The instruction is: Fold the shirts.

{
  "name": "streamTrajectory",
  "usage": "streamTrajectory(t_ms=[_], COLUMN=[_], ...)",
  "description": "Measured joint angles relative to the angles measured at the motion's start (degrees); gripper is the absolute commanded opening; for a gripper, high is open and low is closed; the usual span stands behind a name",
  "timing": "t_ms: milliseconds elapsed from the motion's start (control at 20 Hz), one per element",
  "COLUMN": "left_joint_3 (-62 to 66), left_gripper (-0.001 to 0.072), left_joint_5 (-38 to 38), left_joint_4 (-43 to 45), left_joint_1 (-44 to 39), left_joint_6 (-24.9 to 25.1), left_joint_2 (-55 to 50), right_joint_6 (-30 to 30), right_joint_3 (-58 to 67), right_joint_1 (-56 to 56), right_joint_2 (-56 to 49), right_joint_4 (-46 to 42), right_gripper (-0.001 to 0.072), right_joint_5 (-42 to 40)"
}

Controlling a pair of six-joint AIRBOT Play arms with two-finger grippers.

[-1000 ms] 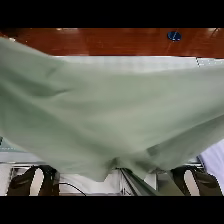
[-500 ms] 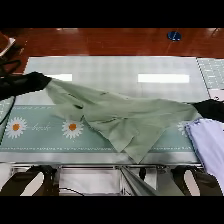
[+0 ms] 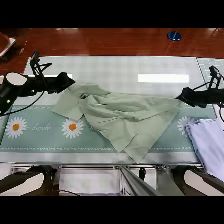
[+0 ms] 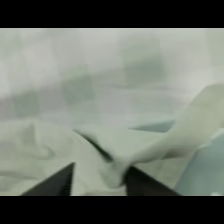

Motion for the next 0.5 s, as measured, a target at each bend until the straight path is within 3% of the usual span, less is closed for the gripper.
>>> streamTrajectory(t_ms=[300,500], left_joint_3=[3.37,-7.10], left_gripper=[0.0509,0.0509], left_joint_5=[-19.17,-26.10], left_joint_4=[4.39,4.33], left_joint_1=[10.71,14.10], left_joint_6=[2.34,2.91], left_joint_2=[0.90,6.29], right_joint_6=[-0.17,0.55], right_joint_3=[10.88,4.26], right_joint_1=[-8.57,-17.29], right_joint_2=[-3.15,1.55], right_joint_4=[-1.01,-4.24], right_gripper=[0.0407,0.0407], right_joint_5=[6.47,7.74])
